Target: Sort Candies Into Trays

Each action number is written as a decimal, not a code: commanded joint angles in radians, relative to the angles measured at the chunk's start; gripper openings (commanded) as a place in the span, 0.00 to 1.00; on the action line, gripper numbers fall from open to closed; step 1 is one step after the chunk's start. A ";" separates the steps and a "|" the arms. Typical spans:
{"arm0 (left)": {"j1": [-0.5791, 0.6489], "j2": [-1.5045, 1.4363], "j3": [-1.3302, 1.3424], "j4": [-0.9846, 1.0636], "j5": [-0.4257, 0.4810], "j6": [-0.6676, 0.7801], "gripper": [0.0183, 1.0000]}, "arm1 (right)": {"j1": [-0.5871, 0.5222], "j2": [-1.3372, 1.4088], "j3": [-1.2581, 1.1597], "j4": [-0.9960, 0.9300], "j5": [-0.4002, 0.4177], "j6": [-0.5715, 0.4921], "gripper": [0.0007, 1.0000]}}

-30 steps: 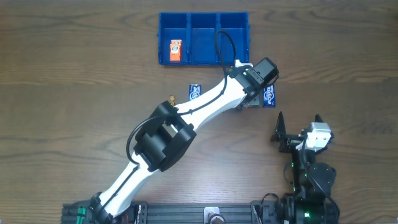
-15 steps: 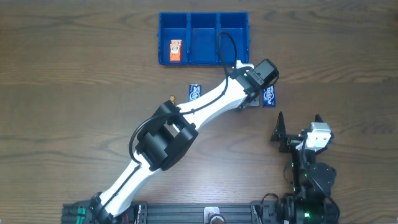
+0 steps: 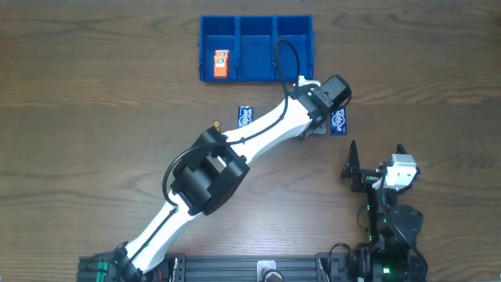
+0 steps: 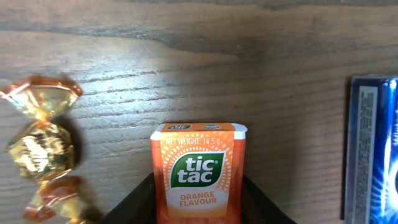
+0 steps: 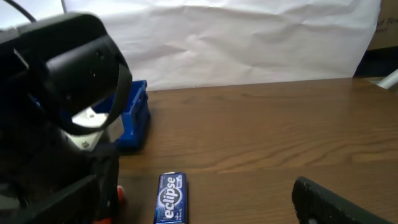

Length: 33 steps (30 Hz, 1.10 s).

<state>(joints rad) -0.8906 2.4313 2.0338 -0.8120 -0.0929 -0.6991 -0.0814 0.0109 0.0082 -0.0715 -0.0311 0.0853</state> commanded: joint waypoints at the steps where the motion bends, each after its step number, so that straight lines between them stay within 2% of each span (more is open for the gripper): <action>1: 0.046 -0.079 0.170 -0.071 -0.101 0.099 0.25 | -0.004 -0.008 0.000 -0.010 -0.008 -0.015 1.00; 5: 0.109 -0.167 0.265 -0.129 -0.159 0.167 0.24 | -0.004 -0.008 0.000 -0.010 -0.008 -0.015 1.00; 11: 0.266 -0.312 0.277 -0.175 -0.161 0.248 0.20 | -0.004 -0.008 0.000 -0.010 -0.008 -0.015 1.00; 19: 0.425 -0.314 0.275 -0.194 -0.089 0.329 0.21 | -0.004 -0.008 0.000 -0.010 -0.008 -0.015 1.00; 22: 0.449 -0.290 0.272 -0.196 -0.084 0.361 0.20 | -0.004 -0.008 0.000 -0.010 -0.008 -0.015 1.00; 27: 0.484 -0.220 0.272 -0.195 -0.025 0.435 0.20 | -0.004 -0.008 0.000 -0.010 -0.008 -0.015 1.00; 33: 0.511 -0.145 0.272 -0.192 0.022 0.438 0.19 | -0.004 -0.008 0.000 -0.010 -0.008 -0.015 1.00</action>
<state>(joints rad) -0.4015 2.2379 2.3116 -1.0000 -0.1207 -0.2928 -0.0814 0.0109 0.0082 -0.0715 -0.0311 0.0853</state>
